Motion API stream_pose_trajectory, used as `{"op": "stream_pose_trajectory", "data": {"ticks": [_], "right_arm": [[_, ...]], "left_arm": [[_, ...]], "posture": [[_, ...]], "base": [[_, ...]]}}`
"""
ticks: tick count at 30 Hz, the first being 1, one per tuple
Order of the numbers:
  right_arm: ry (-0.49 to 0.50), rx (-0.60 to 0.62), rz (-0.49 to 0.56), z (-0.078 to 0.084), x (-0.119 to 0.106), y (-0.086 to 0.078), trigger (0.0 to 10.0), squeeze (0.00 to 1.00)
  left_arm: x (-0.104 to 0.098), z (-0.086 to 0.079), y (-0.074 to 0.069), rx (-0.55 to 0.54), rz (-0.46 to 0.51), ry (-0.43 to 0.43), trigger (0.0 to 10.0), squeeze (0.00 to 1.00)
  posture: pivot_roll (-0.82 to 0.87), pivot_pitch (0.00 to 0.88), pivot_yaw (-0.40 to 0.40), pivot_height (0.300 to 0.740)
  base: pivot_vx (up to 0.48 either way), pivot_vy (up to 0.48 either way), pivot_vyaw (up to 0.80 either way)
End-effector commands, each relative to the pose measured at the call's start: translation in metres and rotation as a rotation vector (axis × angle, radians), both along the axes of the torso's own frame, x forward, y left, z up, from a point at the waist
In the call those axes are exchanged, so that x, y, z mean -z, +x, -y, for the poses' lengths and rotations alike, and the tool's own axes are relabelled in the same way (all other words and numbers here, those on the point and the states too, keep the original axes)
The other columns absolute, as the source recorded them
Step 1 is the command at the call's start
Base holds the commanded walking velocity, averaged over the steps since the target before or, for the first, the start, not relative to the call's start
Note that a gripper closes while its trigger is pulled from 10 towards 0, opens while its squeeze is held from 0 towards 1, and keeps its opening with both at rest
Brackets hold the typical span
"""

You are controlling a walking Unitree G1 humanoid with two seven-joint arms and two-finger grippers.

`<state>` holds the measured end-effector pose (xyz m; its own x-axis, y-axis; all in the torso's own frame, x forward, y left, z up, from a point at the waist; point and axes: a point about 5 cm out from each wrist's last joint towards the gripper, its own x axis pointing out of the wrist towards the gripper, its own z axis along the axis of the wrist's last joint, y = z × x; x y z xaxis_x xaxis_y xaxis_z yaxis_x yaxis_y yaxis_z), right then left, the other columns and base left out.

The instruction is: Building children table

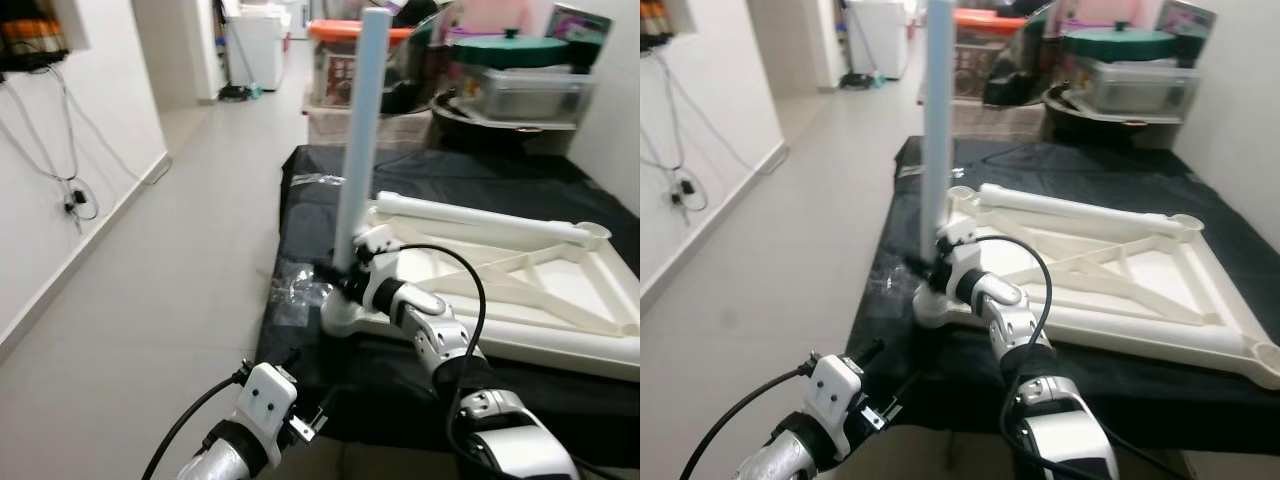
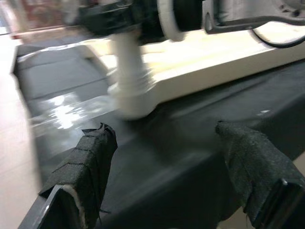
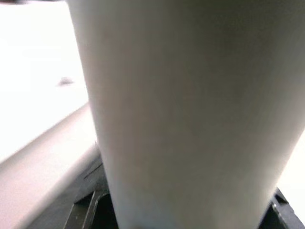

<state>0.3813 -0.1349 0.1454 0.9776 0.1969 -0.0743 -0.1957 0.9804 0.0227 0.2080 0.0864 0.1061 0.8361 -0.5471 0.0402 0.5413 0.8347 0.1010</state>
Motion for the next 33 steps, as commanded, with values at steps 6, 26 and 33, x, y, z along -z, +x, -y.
{"op": "stream_pose_trajectory", "data": {"ticks": [6,26,33], "right_arm": [[0.018,0.554,-0.023,0.03,0.007,-0.022,0.0,0.0],[0.122,-0.362,0.045,0.002,-0.014,-0.007,10.0,0.0],[-0.026,-0.958,-0.075,-0.009,-0.008,-0.029,10.0,0.0]], "left_arm": [[0.001,-0.001,0.001,0.003,0.002,0.008,10.0,0.0],[0.002,0.0,0.003,0.006,-0.001,0.007,10.0,0.0],[0.002,0.0,0.004,0.007,0.001,0.01,10.0,0.0]], "posture": [[0.09,0.0,-0.054,0.74],[0.08,0.0,-0.051,0.74],[0.09,0.0,-0.059,0.74]], "base": [[0.0,0.0,0.0],[0.0,0.0,0.0],[0.0,0.0,0.0]]}}
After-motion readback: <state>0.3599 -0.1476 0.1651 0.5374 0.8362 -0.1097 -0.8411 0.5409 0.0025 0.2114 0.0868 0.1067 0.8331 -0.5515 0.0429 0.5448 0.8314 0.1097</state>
